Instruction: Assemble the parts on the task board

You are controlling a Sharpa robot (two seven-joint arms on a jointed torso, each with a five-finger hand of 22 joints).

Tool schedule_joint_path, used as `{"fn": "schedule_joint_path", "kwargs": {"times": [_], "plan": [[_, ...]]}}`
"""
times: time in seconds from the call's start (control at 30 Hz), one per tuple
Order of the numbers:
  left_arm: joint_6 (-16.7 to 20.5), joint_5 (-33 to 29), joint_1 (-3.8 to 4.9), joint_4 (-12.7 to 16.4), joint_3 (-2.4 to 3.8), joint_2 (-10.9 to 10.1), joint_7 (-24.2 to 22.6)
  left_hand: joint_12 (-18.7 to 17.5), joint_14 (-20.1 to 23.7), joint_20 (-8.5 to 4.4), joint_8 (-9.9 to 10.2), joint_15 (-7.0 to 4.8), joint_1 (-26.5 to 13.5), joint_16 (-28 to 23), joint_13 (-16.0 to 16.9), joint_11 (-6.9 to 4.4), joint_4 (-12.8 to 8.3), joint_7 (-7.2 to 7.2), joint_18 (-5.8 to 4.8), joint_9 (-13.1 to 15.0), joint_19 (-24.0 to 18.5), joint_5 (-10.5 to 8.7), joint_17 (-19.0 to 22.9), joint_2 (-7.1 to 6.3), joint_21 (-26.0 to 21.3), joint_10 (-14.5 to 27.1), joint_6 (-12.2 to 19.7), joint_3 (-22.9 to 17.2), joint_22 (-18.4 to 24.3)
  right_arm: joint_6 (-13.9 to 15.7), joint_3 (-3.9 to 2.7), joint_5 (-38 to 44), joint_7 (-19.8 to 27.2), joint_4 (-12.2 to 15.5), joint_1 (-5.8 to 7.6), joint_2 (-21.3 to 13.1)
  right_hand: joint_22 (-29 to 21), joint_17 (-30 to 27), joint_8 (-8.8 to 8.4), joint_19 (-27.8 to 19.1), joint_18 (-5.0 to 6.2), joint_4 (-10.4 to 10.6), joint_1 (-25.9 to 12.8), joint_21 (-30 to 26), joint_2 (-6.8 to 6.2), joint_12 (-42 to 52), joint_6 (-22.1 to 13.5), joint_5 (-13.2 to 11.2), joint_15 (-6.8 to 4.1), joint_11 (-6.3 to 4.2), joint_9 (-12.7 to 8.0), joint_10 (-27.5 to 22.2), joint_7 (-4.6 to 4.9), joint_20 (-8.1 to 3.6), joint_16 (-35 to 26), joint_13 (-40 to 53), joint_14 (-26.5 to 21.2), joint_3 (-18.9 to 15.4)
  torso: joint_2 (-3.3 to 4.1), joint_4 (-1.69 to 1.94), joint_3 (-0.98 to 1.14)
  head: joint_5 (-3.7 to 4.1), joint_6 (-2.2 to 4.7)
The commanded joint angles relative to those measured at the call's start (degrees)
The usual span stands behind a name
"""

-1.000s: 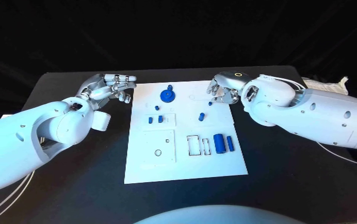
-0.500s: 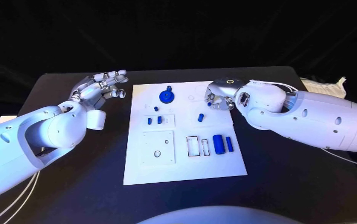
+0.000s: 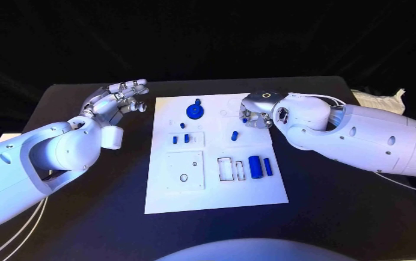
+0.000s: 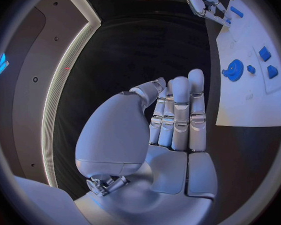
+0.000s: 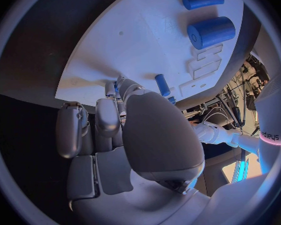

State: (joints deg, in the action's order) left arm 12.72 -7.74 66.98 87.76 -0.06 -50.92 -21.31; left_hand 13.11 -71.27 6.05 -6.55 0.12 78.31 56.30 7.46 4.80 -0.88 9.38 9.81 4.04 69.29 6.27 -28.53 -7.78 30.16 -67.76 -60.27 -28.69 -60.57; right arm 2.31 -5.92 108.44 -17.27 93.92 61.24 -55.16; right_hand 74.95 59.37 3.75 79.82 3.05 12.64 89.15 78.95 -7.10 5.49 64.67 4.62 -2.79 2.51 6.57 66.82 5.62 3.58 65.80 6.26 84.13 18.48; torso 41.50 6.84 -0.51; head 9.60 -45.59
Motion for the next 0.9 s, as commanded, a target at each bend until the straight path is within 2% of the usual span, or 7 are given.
{"fn": "schedule_joint_path", "kwargs": {"times": [0.03, 0.17, 0.43, 0.77, 0.9], "plan": [[-0.3, -0.3, -0.02, 0.2, 0.04, 0.0, -0.8, 0.4, 0.5, -0.13, -0.4, -0.02, -0.2, -0.3, 0.1, 0.01, 0.1, -0.03, 0.63, -0.1, -0.4, 0.3, 0.1, 0.26, -0.2, 0.5, 0.1, 0.4, 0.1, -2.0, 0.22, 1.5, -0.7, -0.3, -0.4, 0.3, 0.4, 0.3, 0.44, 0.2, 0.76, -0.5, 0.3, 0.0, 1.24, -0.1, 0.9, -1.0, -0.46, -0.05, 0.3, 1.0, 0.0, -0.34, 0.1, -0.3, 1.3, 1.2, 0.04, -0.04, 0.0, 0.16, -0.08], [-0.3, -0.1, -0.02, 0.3, 0.04, 0.0, -0.7, 0.4, 0.5, -0.12, -0.4, -0.01, -0.2, -0.3, 0.1, 0.02, 0.1, -0.02, 0.63, -0.1, -0.4, 0.3, 0.1, 0.27, -0.3, 0.6, 0.1, 0.5, 0.1, -1.7, 0.23, 1.7, -0.8, -0.9, -0.59, 0.9, 0.6, 0.5, 0.53, 0.3, 0.7, -1.4, 0.3, 0.1, 2.04, -0.2, 1.7, -1.6, -0.5, -0.11, 0.5, 1.9, 0.03, -0.42, 0.3, -0.7, 1.3, 2.7, 0.0, -0.05, 0.01, 0.19, -0.14], [-0.2, 0.0, -0.02, 0.2, 0.04, 0.0, -0.5, 0.6, 0.6, -0.1, -0.3, 0.02, -0.1, -0.4, 0.2, 0.06, -0.1, 0.03, 0.63, -0.1, -0.4, 0.33, 0.2, 0.35, -0.5, 0.8, 0.2, 0.6, 0.3, -1.4, 0.24, 1.7, -0.8, -1.7, -1.01, 1.6, 0.9, 0.7, 0.59, 0.5, 0.64, -2.5, -0.5, 0.3, 2.44, -0.4, 2.5, -1.7, -0.56, -0.23, 0.7, 2.9, -0.05, -0.48, 0.5, -1.3, 1.4, 4.0, -0.03, -0.03, -0.02, 0.39, -0.21], [-0.3, 0.3, -0.01, 0.1, 0.04, 0.0, -0.5, 1.0, 0.7, -0.1, -0.5, 0.01, 0.2, -0.4, 0.3, 0.05, -0.4, -0.02, 0.64, -0.1, -0.4, 0.37, 0.4, 0.56, -0.7, 1.1, 0.1, 0.7, 0.4, 2.0, 0.2, 1.3, -0.9, -0.8, -1.07, 1.2, 1.1, 0.8, 0.53, 0.6, 0.6, -3.4, -1.2, 0.4, 2.17, -0.6, 2.9, -1.7, -0.6, -0.25, 0.9, 3.6, -0.04, -0.53, 0.5, -1.7, 1.5, 4.9, -0.09, -0.09, -0.02, 0.52, -0.08], [-0.3, 0.4, -0.01, 0.0, 0.04, 0.1, -0.5, 1.0, 0.8, -0.11, -0.5, 0.01, 0.2, -0.4, 0.3, 0.04, -0.4, -0.05, 0.64, -0.1, -0.4, 0.37, 0.4, 0.62, -0.7, 1.2, 0.0, 0.7, 0.5, 3.5, -0.04, 1.2, -1.1, 0.1, -0.93, 0.7, 1.2, 0.8, 0.52, 0.7, 0.58, -3.4, -1.6, 0.5, 2.1, -0.7, 3.0, -1.7, -0.59, -0.24, 0.9, 3.7, -0.03, -0.53, 0.6, -1.8, 1.5, 5.0, -0.15, -0.12, 0.0, 0.6, 0.01]]}}
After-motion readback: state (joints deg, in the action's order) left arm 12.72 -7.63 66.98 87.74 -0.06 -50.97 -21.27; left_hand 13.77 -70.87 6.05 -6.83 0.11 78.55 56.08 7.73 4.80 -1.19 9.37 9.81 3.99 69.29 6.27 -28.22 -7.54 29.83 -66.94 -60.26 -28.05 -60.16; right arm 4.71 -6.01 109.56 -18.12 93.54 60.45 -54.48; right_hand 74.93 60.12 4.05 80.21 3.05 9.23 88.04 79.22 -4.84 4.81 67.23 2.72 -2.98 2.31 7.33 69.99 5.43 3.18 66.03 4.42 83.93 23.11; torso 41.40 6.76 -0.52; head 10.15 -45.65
